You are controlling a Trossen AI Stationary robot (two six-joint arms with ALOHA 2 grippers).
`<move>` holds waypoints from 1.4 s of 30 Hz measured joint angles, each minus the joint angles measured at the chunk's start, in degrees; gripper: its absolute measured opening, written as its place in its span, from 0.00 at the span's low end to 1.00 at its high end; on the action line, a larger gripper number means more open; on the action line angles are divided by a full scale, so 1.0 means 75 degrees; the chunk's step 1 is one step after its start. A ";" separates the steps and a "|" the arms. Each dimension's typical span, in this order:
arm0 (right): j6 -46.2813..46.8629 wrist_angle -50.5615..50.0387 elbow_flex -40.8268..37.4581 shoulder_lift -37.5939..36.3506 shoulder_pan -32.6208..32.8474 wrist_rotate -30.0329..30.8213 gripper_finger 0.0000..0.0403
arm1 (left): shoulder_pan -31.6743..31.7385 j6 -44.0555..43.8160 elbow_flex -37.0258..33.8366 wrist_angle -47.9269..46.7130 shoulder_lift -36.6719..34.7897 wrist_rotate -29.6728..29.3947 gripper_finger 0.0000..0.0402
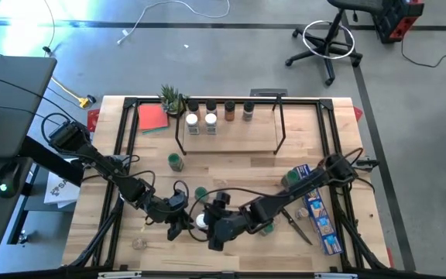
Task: Shelf spices
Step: Put the white seasoning bottle on the shelf aligned with the black seasoning bottle
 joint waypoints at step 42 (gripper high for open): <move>0.2052 -0.0871 0.1096 0.0853 0.0007 0.0569 0.70 | 0.0000 -0.0085 0.0008 -0.0013 -0.0003 0.0343 0.34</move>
